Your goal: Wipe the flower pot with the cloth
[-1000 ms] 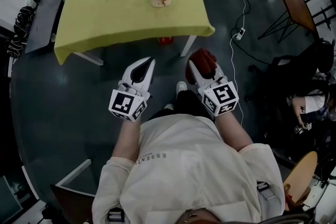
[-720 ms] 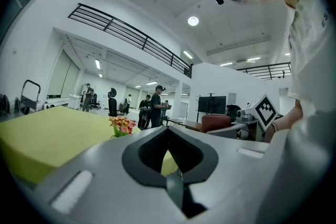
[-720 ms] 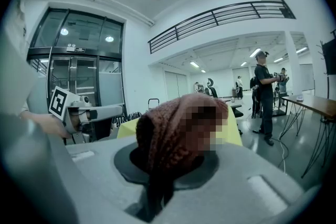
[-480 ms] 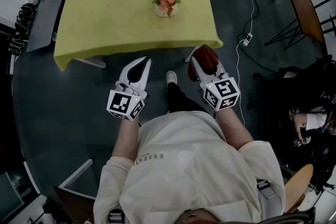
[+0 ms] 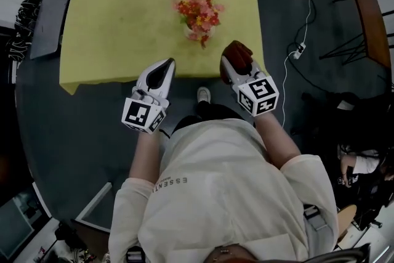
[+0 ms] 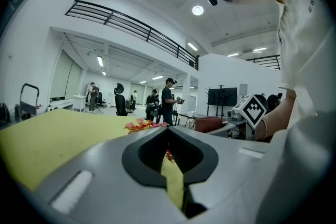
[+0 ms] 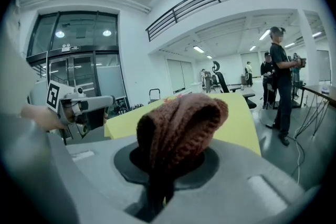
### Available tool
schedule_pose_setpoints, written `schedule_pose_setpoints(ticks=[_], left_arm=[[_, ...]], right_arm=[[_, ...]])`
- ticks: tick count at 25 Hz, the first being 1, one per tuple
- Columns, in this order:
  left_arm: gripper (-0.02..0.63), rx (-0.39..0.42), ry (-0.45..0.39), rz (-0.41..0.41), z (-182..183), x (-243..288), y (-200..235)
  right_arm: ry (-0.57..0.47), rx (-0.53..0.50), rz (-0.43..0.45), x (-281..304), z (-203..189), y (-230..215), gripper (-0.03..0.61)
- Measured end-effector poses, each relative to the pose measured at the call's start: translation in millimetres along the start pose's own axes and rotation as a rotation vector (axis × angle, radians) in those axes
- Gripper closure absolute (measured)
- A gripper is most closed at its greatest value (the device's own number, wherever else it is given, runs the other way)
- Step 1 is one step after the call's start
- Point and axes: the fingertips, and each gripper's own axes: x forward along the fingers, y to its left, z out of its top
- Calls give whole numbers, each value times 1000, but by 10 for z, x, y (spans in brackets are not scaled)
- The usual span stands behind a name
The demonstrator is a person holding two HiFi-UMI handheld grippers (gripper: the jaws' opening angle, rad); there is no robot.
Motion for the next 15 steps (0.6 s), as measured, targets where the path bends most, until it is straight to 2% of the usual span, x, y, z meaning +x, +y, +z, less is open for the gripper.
schedule_pose_setpoints(ticks=[4, 7, 15], left_arm=[[597, -9, 39, 17, -239, 255, 225], [597, -29, 79, 15, -429, 419, 332], [598, -72, 137, -11, -807, 914, 617]], right_arm=[[88, -25, 14, 379, -175, -197, 534], [167, -4, 23, 615, -373, -285, 534], [308, 22, 99, 1067, -736, -245, 534]])
